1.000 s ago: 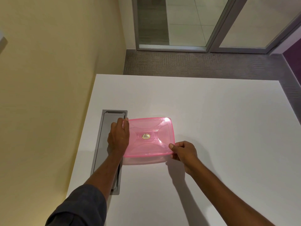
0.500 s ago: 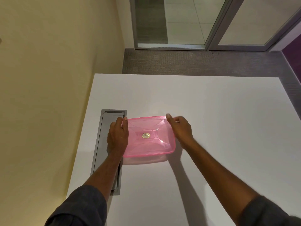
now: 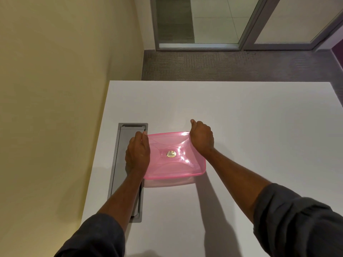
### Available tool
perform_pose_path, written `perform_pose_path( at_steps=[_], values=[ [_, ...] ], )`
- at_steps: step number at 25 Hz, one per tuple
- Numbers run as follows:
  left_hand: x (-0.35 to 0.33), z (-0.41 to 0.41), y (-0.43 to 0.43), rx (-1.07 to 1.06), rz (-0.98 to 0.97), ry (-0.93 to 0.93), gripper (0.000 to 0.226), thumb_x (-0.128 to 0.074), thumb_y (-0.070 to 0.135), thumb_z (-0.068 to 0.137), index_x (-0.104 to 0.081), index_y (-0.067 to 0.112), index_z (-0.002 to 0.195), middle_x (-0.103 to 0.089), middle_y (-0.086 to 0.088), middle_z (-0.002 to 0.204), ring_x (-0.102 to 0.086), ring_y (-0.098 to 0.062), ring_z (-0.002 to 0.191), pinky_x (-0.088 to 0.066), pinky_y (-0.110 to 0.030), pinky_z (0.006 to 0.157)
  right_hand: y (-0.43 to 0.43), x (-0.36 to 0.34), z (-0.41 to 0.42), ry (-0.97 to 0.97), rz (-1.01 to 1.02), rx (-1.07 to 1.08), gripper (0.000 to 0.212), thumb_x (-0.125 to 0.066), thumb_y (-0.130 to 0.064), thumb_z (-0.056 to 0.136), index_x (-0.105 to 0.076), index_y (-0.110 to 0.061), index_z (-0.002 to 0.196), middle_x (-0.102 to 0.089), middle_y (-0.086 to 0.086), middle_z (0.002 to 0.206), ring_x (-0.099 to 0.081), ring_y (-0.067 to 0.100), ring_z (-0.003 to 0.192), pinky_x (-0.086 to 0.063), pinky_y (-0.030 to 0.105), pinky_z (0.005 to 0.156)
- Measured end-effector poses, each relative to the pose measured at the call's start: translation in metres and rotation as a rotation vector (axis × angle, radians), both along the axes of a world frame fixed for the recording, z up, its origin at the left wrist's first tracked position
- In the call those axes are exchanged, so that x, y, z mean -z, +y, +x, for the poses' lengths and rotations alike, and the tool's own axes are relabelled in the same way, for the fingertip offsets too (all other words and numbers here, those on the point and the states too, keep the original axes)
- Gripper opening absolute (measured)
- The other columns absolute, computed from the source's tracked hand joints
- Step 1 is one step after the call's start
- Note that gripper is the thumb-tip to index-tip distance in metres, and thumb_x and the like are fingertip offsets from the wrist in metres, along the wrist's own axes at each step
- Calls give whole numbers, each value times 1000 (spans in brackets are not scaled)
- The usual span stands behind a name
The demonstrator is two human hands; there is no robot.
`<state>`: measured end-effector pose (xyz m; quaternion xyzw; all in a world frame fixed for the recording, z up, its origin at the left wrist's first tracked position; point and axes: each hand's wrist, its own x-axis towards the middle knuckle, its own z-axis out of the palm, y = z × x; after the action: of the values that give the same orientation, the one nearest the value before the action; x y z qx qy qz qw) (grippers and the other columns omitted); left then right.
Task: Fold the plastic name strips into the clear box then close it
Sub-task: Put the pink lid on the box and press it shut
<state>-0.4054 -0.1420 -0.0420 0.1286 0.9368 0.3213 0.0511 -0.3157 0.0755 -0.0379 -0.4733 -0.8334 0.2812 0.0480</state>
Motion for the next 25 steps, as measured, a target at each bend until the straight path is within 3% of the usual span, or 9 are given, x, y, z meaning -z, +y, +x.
perform_pose_path(
  at_steps=[4, 8, 14, 19, 25],
  values=[
    [1, -6, 0, 29, 0, 42, 34, -40, 39, 114, -52, 15, 93, -55, 0, 77, -59, -33, 69, -43, -36, 60, 4, 5, -1, -14, -23, 3, 53, -33, -39, 115, -67, -2, 97, -76, 19, 98, -71, 43, 95, -45, 38, 74],
    [0, -12, 3, 17, 23, 46, 35, -45, 38, 113, -57, 13, 91, -56, -1, 71, -56, -32, 64, -38, -33, 60, 16, 18, -6, -119, -72, -34, 41, -40, -36, 112, -71, -10, 117, -66, 7, 92, -69, 38, 97, -41, 33, 74],
    [-4, -10, 3, -14, -25, 40, 40, -38, 42, 113, -59, 15, 93, -67, -9, 81, -65, -36, 74, -43, -36, 63, 6, -4, 0, -5, -133, 97, 55, -36, -60, 108, -59, -16, 84, -62, -1, 78, -66, 32, 86, -47, 37, 76],
    [-8, 14, -9, -208, -41, -199, 58, -28, 58, 111, -63, 12, 119, -68, -15, 114, -54, -25, 92, -43, -40, 76, -27, -10, 45, 34, -118, 196, 62, -38, -73, 102, -59, -15, 110, -68, 5, 114, -68, 31, 101, -53, 44, 86],
    [-6, 36, -10, -340, -68, -306, 70, -20, 70, 107, -55, 10, 99, -61, -11, 94, -58, -35, 86, -48, -45, 74, -58, -6, 67, -55, -176, 330, 76, -29, -78, 100, -55, -9, 112, -72, 14, 110, -69, 41, 103, -49, 44, 82]
  ],
)
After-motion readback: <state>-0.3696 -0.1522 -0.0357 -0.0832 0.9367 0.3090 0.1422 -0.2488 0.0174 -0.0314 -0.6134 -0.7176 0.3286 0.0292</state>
